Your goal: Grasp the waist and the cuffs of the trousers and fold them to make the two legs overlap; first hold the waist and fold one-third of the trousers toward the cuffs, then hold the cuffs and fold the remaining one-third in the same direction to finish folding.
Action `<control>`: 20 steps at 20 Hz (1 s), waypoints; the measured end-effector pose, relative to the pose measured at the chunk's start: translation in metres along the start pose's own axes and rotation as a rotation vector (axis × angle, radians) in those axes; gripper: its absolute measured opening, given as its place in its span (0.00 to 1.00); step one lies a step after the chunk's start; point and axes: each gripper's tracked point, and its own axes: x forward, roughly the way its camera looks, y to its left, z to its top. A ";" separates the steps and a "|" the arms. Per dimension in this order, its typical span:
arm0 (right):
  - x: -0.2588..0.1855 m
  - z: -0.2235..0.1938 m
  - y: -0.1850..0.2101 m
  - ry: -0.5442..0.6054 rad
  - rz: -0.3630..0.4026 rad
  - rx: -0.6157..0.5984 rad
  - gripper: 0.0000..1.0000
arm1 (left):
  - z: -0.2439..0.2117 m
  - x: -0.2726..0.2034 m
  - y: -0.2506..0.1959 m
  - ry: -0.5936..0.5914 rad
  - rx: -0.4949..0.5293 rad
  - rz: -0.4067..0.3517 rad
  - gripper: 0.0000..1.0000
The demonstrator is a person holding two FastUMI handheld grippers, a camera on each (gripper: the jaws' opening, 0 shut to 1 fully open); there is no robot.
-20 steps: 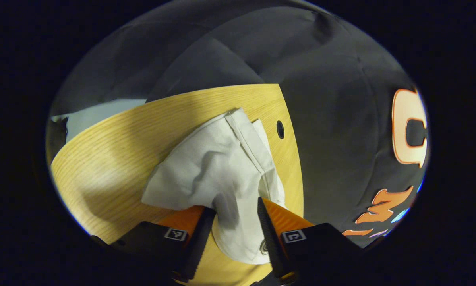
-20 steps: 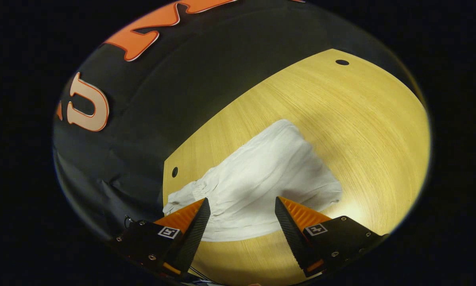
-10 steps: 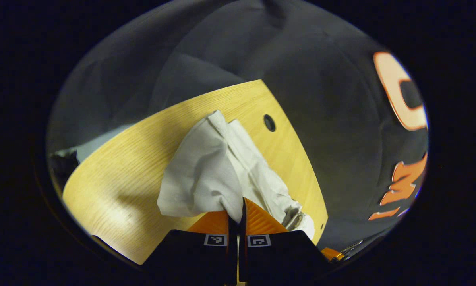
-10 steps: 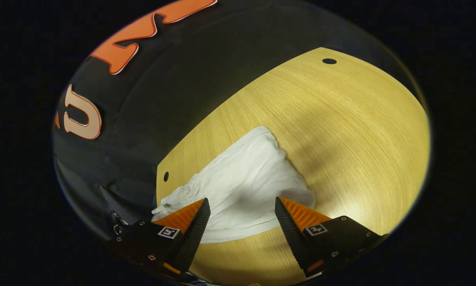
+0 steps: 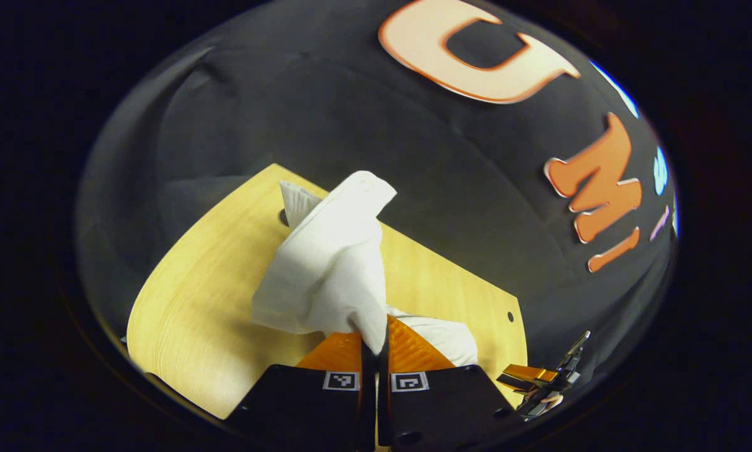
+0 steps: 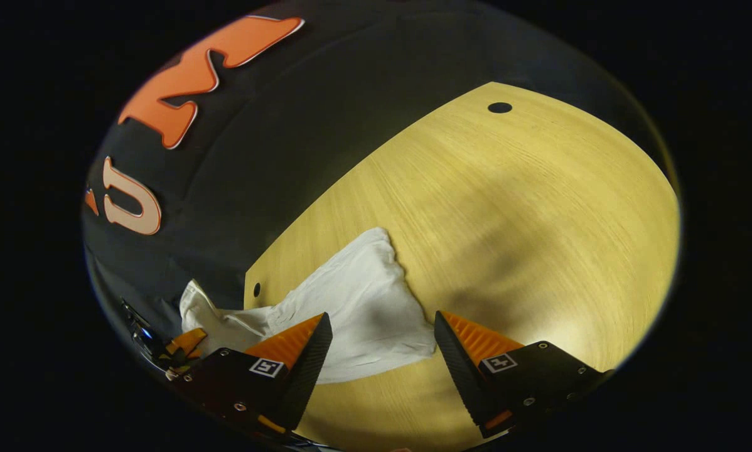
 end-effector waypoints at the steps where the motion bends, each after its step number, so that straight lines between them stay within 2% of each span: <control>1: -0.003 0.007 -0.008 -0.006 0.000 0.009 0.98 | -0.002 0.004 -0.015 0.007 0.030 -0.007 0.05; 9: -0.034 0.035 -0.085 -0.048 -0.030 0.094 0.98 | -0.056 0.073 -0.128 0.149 0.215 -0.080 0.05; 14: -0.051 0.034 -0.126 -0.055 -0.056 0.156 0.98 | -0.067 0.111 -0.141 0.244 0.326 -0.079 0.05; 20: -0.063 0.037 -0.153 -0.067 -0.079 0.182 0.98 | -0.103 0.135 -0.160 0.336 0.393 -0.081 0.05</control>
